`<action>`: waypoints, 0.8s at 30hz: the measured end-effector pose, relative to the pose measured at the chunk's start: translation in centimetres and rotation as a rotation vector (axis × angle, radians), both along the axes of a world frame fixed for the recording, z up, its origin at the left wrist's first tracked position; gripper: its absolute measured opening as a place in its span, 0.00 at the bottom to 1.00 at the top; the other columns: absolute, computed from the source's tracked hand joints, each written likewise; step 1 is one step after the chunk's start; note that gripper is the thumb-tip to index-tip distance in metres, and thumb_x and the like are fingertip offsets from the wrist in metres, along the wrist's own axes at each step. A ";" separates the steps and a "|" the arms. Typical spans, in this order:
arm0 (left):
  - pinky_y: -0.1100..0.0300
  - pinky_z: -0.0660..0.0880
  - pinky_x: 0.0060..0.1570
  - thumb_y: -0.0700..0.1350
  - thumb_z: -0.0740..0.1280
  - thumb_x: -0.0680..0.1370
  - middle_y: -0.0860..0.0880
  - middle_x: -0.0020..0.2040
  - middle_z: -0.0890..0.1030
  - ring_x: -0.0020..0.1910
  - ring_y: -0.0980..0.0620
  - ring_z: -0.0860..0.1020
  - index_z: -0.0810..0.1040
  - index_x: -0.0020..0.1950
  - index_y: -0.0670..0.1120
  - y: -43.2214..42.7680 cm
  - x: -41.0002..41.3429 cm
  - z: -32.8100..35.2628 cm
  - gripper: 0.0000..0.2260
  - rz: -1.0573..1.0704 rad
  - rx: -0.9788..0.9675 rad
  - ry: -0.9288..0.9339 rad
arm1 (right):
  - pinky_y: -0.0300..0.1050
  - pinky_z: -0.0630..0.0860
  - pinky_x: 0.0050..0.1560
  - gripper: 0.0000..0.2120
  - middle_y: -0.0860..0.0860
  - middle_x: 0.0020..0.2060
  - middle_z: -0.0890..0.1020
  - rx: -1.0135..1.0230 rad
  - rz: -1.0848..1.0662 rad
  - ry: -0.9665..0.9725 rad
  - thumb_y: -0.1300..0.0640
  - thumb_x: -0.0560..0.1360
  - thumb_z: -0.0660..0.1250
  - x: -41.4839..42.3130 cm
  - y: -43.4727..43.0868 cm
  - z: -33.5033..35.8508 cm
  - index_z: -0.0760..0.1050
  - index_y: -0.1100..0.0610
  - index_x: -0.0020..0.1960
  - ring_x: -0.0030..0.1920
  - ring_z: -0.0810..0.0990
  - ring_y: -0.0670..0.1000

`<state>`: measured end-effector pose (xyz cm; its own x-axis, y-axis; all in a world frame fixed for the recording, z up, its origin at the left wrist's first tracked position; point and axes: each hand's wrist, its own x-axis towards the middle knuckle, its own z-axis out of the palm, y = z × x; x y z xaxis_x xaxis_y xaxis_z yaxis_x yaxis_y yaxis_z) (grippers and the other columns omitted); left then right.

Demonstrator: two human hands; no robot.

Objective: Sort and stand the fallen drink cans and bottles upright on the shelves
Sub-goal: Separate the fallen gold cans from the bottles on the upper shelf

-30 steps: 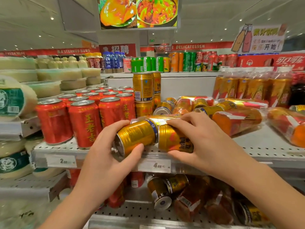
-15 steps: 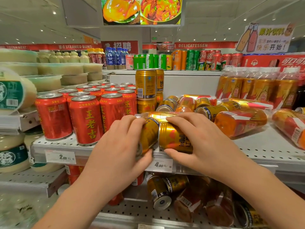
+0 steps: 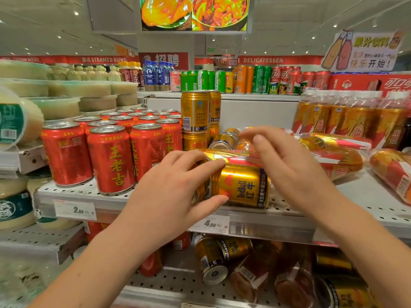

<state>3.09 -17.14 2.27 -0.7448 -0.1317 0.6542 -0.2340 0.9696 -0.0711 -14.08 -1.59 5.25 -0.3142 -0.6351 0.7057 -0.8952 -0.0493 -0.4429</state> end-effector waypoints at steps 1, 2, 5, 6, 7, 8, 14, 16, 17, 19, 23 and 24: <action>0.52 0.80 0.55 0.69 0.61 0.78 0.55 0.66 0.76 0.64 0.51 0.73 0.72 0.74 0.59 0.1 -0.1 0.0 0.28 -0.003 0.004 0.003 | 0.30 0.73 0.51 0.14 0.36 0.54 0.80 -0.003 -0.035 0.010 0.47 0.83 0.56 -0.9 -0.2 1.0 0.78 0.44 0.62 0.56 0.77 0.35; 0.52 0.79 0.56 0.69 0.61 0.78 0.55 0.66 0.76 0.65 0.51 0.73 0.72 0.75 0.59 0.1 -0.1 0.0 0.28 -0.005 0.008 0.003 | 0.34 0.75 0.49 0.12 0.37 0.52 0.81 0.045 -0.068 0.014 0.47 0.83 0.59 -1.8 -0.5 2.0 0.79 0.45 0.60 0.53 0.78 0.36; 0.51 0.79 0.57 0.69 0.61 0.78 0.55 0.67 0.76 0.66 0.51 0.72 0.72 0.75 0.59 0.2 0.0 0.1 0.28 -0.004 0.024 -0.008 | 0.39 0.78 0.47 0.12 0.38 0.50 0.83 0.431 -0.088 -0.043 0.41 0.78 0.65 -4.3 -2.0 4.2 0.79 0.42 0.58 0.50 0.81 0.39; 0.51 0.79 0.57 0.69 0.61 0.78 0.55 0.67 0.76 0.65 0.51 0.73 0.72 0.75 0.59 0.2 0.0 0.1 0.28 -0.006 0.028 -0.010 | 0.39 0.78 0.47 0.13 0.38 0.51 0.83 0.567 -0.080 -0.041 0.37 0.76 0.66 -4.8 -2.6 4.6 0.78 0.40 0.58 0.51 0.81 0.40; 0.51 0.79 0.57 0.68 0.61 0.78 0.55 0.67 0.76 0.65 0.51 0.73 0.72 0.75 0.59 0.2 0.0 0.2 0.28 -0.008 0.031 -0.012 | 0.40 0.79 0.49 0.15 0.38 0.52 0.82 0.674 -0.074 -0.023 0.34 0.75 0.66 -5.2 -3.3 4.8 0.78 0.38 0.58 0.52 0.81 0.41; 0.51 0.79 0.57 0.68 0.61 0.78 0.56 0.67 0.76 0.65 0.51 0.73 0.72 0.75 0.59 0.2 0.0 0.2 0.28 -0.011 0.036 -0.014 | 0.42 0.79 0.51 0.17 0.38 0.53 0.82 0.742 -0.068 -0.007 0.31 0.73 0.66 -5.5 -3.9 4.9 0.78 0.36 0.58 0.53 0.81 0.42; 0.53 0.78 0.58 0.68 0.62 0.78 0.57 0.67 0.75 0.66 0.53 0.72 0.69 0.77 0.61 0.1 0.0 0.2 0.28 -0.021 0.056 -0.025 | 0.41 0.78 0.50 0.34 0.35 0.54 0.79 0.874 0.029 0.062 0.20 0.59 0.62 -6.4 -6.7 5.3 0.75 0.34 0.60 0.54 0.79 0.42; 0.54 0.77 0.58 0.68 0.62 0.78 0.58 0.67 0.75 0.66 0.53 0.71 0.69 0.77 0.61 0.1 0.0 0.2 0.28 -0.020 0.059 -0.026 | 0.42 0.77 0.54 0.39 0.38 0.58 0.78 0.898 0.055 0.093 0.21 0.60 0.62 -6.4 -7.4 5.3 0.73 0.38 0.67 0.58 0.78 0.43; 0.54 0.77 0.59 0.68 0.62 0.78 0.58 0.67 0.75 0.66 0.53 0.71 0.69 0.77 0.61 0.1 0.0 0.2 0.28 -0.017 0.061 -0.028 | 0.42 0.77 0.55 0.40 0.39 0.60 0.77 0.914 0.059 0.092 0.22 0.62 0.64 -6.4 -7.8 5.3 0.72 0.38 0.69 0.59 0.77 0.44; 0.55 0.77 0.59 0.68 0.61 0.78 0.58 0.67 0.75 0.66 0.53 0.71 0.69 0.77 0.61 0.2 0.1 0.2 0.28 -0.012 0.064 -0.033 | 0.43 0.77 0.55 0.41 0.40 0.60 0.77 0.964 0.071 0.057 0.23 0.61 0.65 -6.5 -8.2 5.6 0.70 0.38 0.71 0.58 0.78 0.45; 0.57 0.74 0.61 0.68 0.61 0.78 0.57 0.68 0.74 0.66 0.53 0.71 0.69 0.77 0.61 0.3 0.1 0.3 0.28 0.001 0.074 -0.041 | 0.42 0.78 0.50 0.40 0.39 0.55 0.80 1.037 0.069 0.061 0.22 0.59 0.64 -6.5 -8.6 6.0 0.74 0.38 0.67 0.53 0.81 0.43; 0.58 0.74 0.60 0.68 0.61 0.78 0.57 0.68 0.74 0.66 0.53 0.71 0.70 0.77 0.61 0.3 0.1 0.3 0.28 0.005 0.078 -0.041 | 0.41 0.79 0.49 0.39 0.39 0.54 0.80 1.029 0.069 0.067 0.22 0.60 0.64 -6.5 -8.7 5.9 0.74 0.39 0.66 0.52 0.81 0.42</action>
<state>3.20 -16.83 2.53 -0.7702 -0.1851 0.6104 -0.2374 0.9714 -0.0050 -20.55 -10.25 11.18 -0.2341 -0.9564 -0.1746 -0.9292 0.2729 -0.2491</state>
